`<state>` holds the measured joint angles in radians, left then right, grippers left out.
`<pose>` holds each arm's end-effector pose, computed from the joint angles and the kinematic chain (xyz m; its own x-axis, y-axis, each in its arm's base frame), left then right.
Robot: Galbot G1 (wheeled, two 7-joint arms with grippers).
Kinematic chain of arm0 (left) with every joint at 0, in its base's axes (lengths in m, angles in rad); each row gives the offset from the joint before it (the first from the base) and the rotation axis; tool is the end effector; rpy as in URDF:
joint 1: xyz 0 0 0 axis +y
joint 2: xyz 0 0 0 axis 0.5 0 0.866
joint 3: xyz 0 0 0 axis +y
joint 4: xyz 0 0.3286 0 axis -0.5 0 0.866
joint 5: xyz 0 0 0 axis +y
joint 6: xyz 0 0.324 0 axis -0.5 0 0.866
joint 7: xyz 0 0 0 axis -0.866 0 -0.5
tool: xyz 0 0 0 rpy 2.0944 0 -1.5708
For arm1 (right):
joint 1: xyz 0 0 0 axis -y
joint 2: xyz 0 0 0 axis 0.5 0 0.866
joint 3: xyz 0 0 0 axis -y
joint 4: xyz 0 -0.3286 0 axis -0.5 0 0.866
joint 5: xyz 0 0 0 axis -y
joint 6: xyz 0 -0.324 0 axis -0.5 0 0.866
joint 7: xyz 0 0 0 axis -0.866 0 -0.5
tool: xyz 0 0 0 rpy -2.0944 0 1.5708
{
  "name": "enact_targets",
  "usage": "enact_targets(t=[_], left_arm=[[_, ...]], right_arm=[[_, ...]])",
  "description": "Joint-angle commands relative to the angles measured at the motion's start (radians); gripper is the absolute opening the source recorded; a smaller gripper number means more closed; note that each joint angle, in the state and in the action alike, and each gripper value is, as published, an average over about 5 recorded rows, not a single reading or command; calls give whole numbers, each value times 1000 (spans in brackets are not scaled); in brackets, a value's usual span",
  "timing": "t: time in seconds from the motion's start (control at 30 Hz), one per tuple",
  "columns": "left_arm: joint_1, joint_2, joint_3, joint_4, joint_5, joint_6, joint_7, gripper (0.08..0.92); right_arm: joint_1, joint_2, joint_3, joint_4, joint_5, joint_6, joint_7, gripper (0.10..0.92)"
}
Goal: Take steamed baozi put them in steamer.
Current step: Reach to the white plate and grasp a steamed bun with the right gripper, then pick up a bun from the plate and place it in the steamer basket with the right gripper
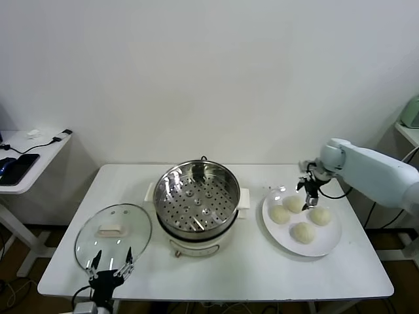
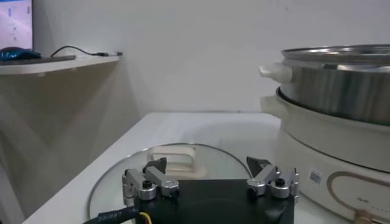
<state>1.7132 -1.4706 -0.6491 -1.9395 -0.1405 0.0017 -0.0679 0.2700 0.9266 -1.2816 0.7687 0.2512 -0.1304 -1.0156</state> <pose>0.1079 0.0588 -0.3480 -0.9485 -0.1476 0.2802 -0.1420 0.9890 0.0403 0.5488 -0.1620 -0.1963 -0.1315 -0.0424 0.9904 -0.9903 0.0509 -0.1293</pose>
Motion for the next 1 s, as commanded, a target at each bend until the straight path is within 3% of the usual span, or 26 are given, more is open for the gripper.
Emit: enact_targets(t=[0.03, 0.4, 0.63, 0.8, 1.0], left_arm=[[5, -3, 5, 5, 17, -7, 0, 823], [18, -10, 10, -8, 26, -8, -2, 823], [23, -12, 13, -17, 32, -8, -2, 823], [31, -16, 14, -34, 34, -7, -2, 823], [42, -23, 23, -61, 43, -5, -2, 823]], right_arm=[[-61, 70, 51, -129, -43, 1, 9, 823], [-74, 91, 86, -159, -46, 19, -24, 810], [-75, 87, 98, -143, -26, 26, -26, 683], [3, 40, 40, -44, 14, 21, -36, 656], [298, -27, -175, 149, 146, 28, -63, 653]])
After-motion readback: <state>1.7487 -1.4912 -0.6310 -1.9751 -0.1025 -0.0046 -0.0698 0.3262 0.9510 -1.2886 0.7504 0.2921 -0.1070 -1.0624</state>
